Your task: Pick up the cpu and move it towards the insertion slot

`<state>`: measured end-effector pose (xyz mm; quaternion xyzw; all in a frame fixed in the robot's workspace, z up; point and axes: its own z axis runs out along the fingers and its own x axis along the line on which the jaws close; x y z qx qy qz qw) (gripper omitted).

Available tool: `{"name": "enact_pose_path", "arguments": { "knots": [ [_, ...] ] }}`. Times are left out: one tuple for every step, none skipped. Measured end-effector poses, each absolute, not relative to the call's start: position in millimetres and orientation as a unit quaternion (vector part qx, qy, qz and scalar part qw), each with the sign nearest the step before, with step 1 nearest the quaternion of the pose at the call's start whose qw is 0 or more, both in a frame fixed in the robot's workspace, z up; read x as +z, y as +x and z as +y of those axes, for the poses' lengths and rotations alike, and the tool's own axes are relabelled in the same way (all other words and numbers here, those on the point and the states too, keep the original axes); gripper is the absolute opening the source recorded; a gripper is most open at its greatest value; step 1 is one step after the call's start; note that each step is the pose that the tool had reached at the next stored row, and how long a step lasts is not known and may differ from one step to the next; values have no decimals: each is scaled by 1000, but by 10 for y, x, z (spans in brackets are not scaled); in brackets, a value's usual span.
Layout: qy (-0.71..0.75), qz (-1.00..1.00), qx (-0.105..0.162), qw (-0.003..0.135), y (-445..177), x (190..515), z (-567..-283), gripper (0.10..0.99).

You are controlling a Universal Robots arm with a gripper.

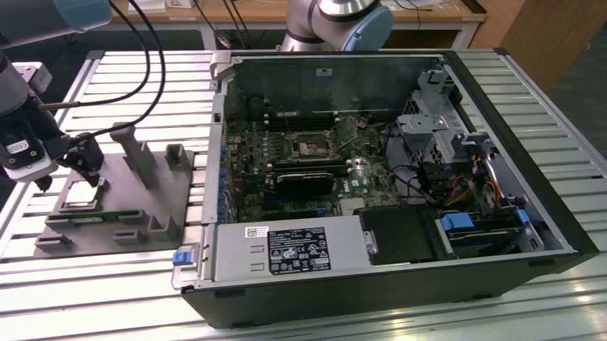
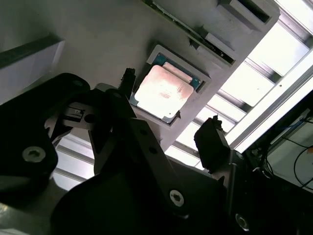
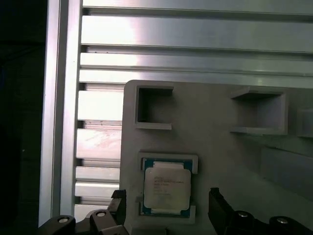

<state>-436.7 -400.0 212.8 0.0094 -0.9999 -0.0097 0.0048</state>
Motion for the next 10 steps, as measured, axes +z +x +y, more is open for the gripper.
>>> {"name": "enact_pose_path", "arguments": {
  "knots": [
    [9,-1000,-10,5,-4367,2124,-4000,765],
    [9,-1000,-10,5,-4367,2120,-4000,765],
    [9,-1000,-10,5,-4367,2116,-4000,765],
    [9,-1000,-10,5,-4367,2112,-4000,765],
    [9,-1000,-10,5,-4367,2108,-4000,765],
    [9,-1000,-10,5,-4367,2104,-4000,765],
    [9,-1000,-10,5,-4367,2101,-4000,765],
    [9,-1000,-10,5,-4367,2097,-4000,765],
    [9,-1000,-10,5,-4367,2092,-4000,765],
    [9,-1000,-10,5,-4367,2087,-4000,765]
  ]
}}
